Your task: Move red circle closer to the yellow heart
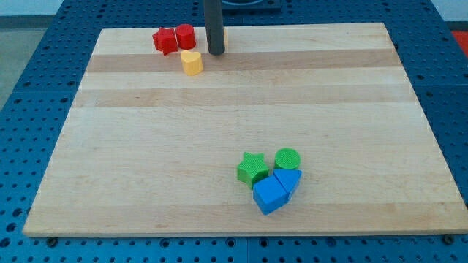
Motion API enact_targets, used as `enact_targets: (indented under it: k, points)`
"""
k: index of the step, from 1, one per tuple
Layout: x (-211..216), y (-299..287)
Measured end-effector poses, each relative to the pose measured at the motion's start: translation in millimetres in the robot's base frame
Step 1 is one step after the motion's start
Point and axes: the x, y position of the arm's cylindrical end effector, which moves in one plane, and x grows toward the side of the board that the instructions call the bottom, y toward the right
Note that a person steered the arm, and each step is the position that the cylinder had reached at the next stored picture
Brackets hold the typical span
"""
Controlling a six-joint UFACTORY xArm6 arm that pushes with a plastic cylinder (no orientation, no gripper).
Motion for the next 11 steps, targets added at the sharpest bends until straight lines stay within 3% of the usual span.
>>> enact_targets:
  k: [2,5,7,8,9,11]
  points:
    - [18,-27]
    - [9,-35]
    - [21,53]
    - [-8,90]
    - [-51,84]
    - [-69,31]
